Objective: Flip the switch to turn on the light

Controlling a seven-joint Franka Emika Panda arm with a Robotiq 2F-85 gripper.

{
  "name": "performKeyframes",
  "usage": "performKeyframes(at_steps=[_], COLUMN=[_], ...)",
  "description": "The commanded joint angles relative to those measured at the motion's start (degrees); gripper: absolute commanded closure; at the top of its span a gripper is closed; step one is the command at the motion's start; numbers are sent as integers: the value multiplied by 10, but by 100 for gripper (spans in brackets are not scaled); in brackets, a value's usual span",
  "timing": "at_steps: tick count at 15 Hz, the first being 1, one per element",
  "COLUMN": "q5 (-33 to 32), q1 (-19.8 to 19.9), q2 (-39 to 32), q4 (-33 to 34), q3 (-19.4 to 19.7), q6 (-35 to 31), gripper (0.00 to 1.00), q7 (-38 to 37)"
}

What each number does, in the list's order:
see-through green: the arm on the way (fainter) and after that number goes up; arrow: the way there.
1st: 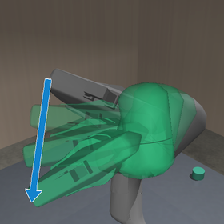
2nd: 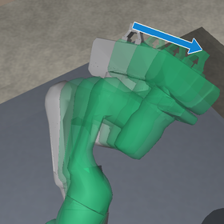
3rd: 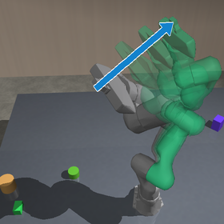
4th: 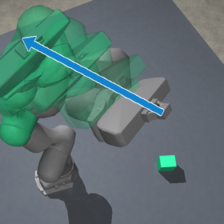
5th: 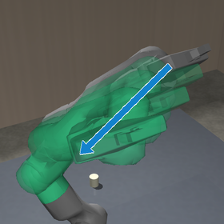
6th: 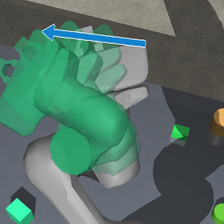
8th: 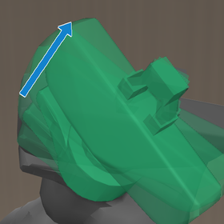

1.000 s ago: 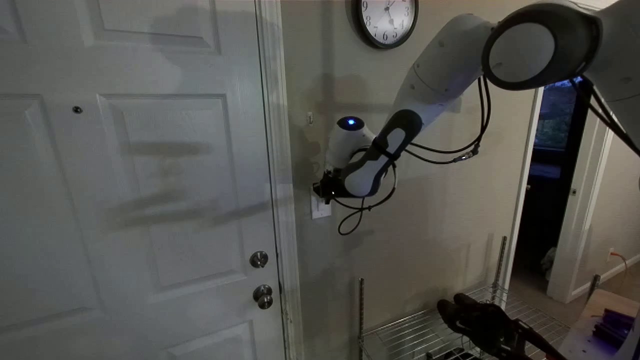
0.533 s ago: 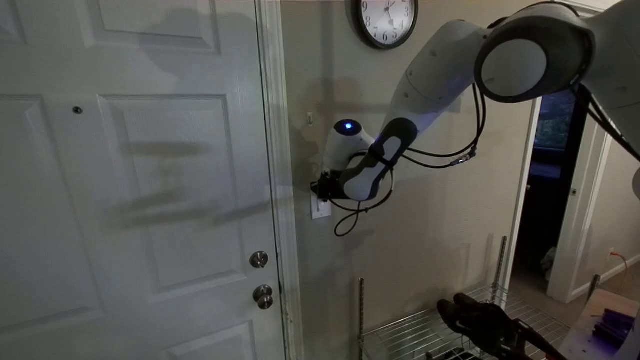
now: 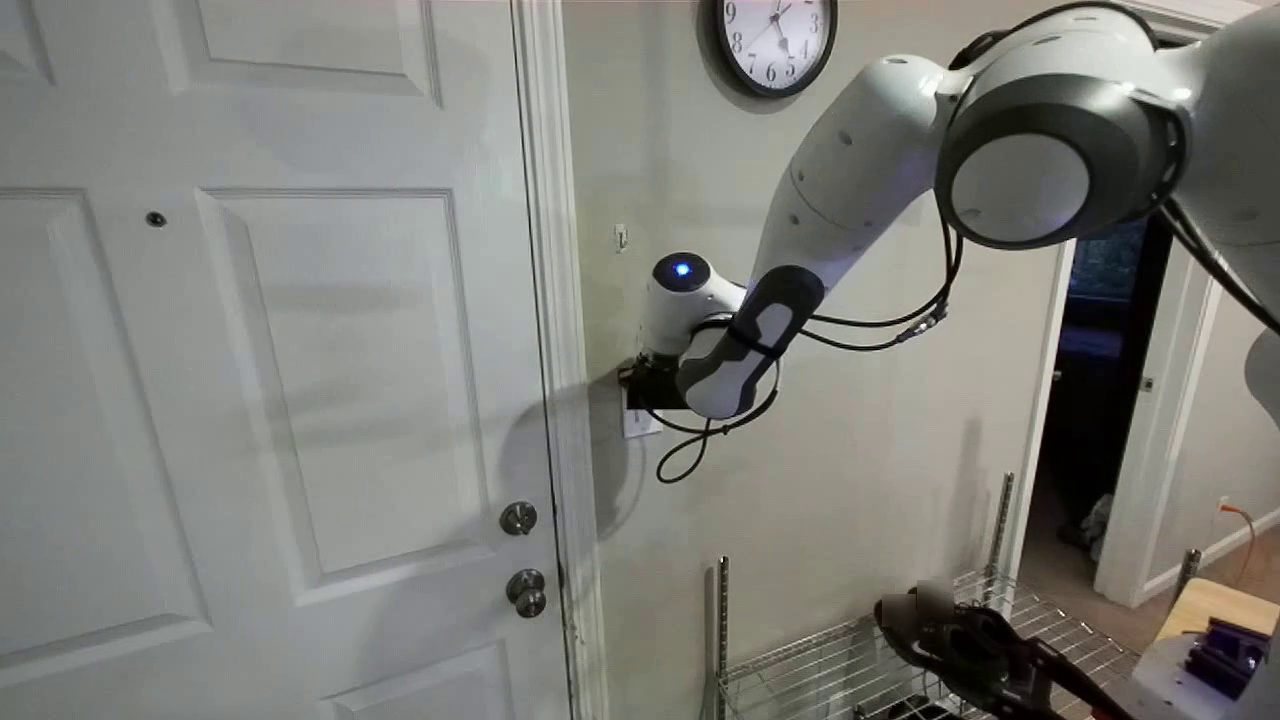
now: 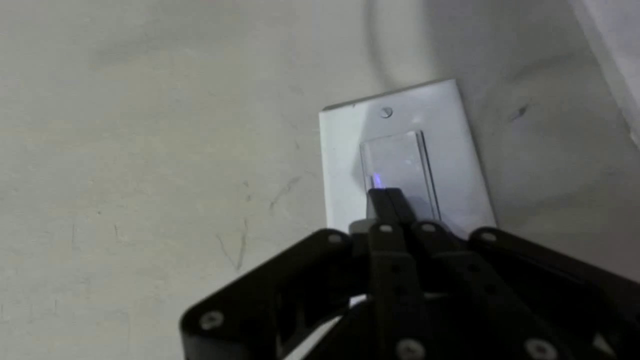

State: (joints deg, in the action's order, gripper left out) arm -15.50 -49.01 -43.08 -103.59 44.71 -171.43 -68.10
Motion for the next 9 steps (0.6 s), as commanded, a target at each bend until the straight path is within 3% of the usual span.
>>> performKeyframes(at_steps=[1,5,9], q5=[14,-1,-32], q1=[2,1,3], q2=[43,123,185], q4=[-23,-49,-50], q3=[-19,-45,-66], q6=[16,67,136], gripper=[99,99,99], q7=[52,118,117])
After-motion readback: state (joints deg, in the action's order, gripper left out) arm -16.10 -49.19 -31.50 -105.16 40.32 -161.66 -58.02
